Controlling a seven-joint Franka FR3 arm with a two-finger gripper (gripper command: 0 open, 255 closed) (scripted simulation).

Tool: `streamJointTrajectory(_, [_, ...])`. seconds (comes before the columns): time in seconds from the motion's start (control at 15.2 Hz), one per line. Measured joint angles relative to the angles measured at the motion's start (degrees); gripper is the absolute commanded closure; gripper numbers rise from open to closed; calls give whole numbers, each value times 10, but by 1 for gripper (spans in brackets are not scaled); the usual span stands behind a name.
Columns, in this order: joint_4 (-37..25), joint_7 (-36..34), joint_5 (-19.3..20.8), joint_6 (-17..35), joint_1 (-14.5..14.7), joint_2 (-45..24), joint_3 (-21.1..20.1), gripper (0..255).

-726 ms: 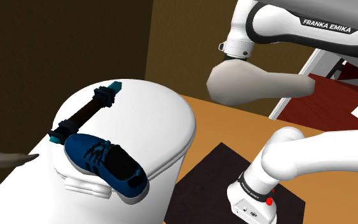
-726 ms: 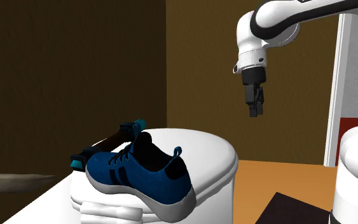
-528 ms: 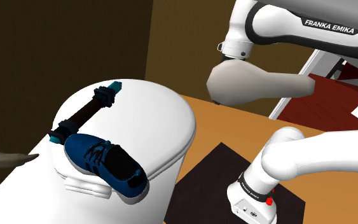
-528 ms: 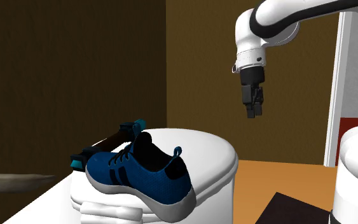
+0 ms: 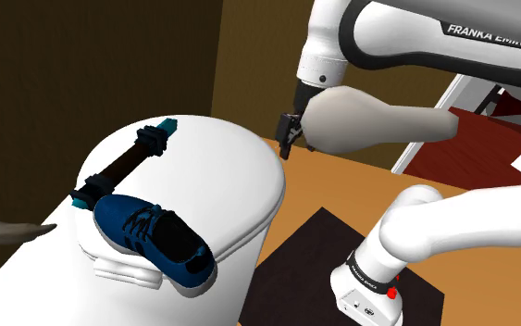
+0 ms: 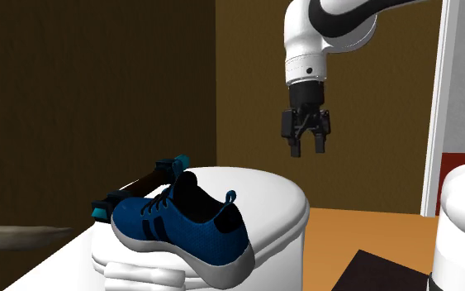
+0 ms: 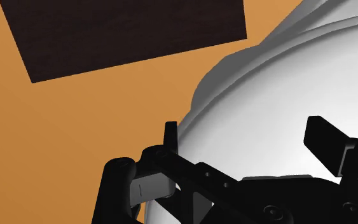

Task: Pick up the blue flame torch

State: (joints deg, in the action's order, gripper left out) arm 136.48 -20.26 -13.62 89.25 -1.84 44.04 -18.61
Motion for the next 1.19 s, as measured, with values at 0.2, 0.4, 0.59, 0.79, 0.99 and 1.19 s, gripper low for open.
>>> streamJointTrajectory(0.2, [-23,-85,-22,19,-13,-24,-48,0])
streamJointTrajectory(0.4, [-63,-180,-40,37,-31,-63,-107,0])
streamJointTrajectory(0.59, [-107,-269,-40,59,-58,-112,-162,0])
streamJointTrajectory(0.79, [-161,-364,-26,76,-92,-168,-219,0])
streamJointTrajectory(0.99, [-216,-467,6,94,-128,-235,-287,0])
streamJointTrajectory(1.19, [-287,-589,77,106,-171,-336,-368,0])
